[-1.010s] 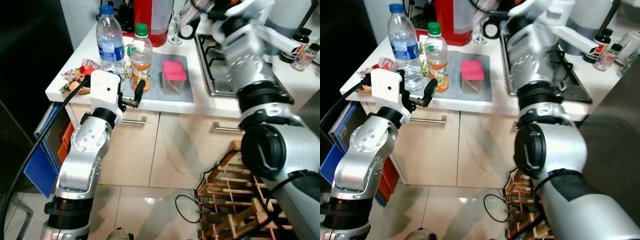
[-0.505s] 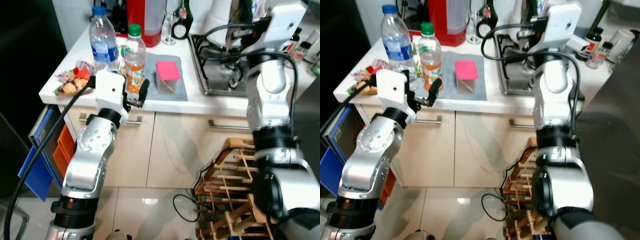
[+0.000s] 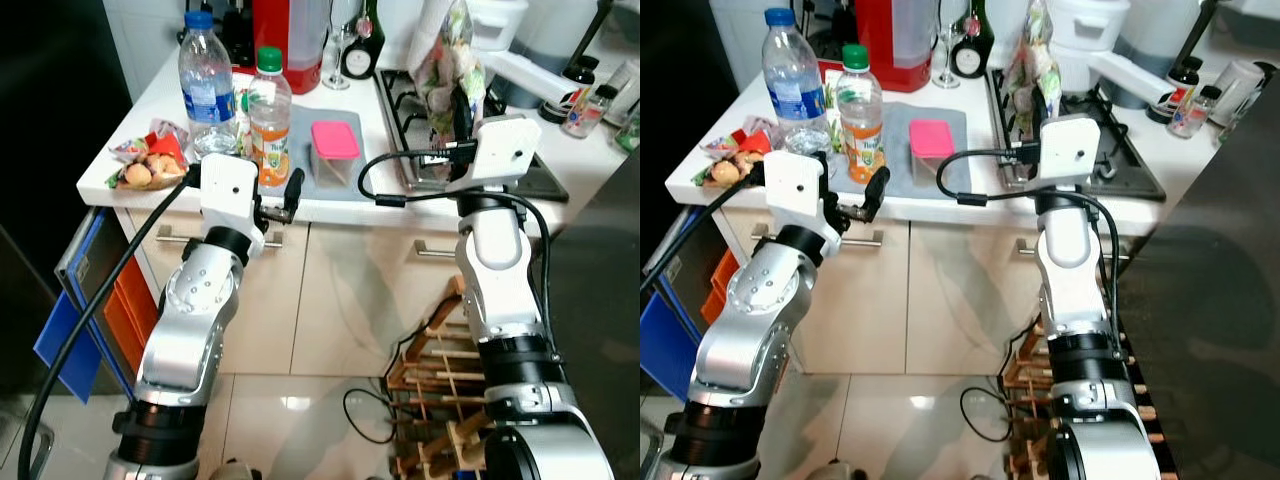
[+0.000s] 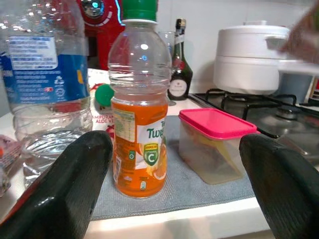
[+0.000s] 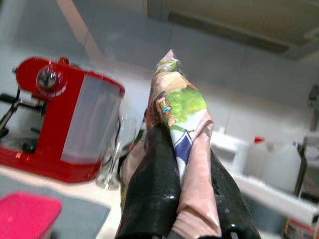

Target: Restocking fridge

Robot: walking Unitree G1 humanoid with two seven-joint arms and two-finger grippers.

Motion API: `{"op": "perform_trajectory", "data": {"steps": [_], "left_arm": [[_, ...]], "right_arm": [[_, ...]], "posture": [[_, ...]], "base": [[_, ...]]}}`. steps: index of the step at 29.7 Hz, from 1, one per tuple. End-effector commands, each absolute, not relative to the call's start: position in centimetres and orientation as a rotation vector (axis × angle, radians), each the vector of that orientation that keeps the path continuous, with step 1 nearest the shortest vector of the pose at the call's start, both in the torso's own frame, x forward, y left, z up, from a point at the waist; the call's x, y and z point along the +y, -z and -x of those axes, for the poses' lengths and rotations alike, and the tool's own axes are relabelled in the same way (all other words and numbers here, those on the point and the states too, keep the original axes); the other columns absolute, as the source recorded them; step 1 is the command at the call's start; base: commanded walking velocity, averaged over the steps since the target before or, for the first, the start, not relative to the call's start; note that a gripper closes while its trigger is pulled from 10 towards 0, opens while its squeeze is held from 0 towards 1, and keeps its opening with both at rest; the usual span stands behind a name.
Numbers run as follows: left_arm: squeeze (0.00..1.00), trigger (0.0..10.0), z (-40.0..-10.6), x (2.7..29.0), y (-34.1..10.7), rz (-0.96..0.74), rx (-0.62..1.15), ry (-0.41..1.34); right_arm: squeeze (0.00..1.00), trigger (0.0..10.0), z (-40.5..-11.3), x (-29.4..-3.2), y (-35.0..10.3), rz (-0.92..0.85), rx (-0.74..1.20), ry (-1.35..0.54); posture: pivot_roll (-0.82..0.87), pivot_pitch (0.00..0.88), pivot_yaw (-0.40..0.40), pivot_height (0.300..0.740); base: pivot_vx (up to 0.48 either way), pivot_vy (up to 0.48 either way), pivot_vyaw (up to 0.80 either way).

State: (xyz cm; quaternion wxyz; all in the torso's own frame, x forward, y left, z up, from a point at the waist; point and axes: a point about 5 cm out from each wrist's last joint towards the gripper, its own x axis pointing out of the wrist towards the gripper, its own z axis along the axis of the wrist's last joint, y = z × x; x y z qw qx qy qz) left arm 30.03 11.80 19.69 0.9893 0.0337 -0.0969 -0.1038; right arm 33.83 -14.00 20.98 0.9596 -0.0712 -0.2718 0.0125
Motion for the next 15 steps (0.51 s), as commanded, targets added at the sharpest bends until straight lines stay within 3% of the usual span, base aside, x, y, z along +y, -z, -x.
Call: {"op": "perform_trajectory", "data": {"steps": [1,15], "left_arm": [[0.0,10.0,-30.1,12.0,-19.3,-0.069,-0.185,0.188],[0.0,10.0,-30.1,12.1,-19.0,-0.078,-0.182,0.157]], "right_arm": [[0.24,0.0,-33.5,-14.4,-21.0,0.142,-0.556,-0.003],[0.24,0.0,-32.4,-13.3,-18.9,0.138,-0.486,-0.048]], "posture": [[0.01,0.0,-0.091,0.74],[0.0,0.0,-0.086,0.74]], "base": [[-0.296,0.0,0.0],[-0.298,0.0,0.0]]}}
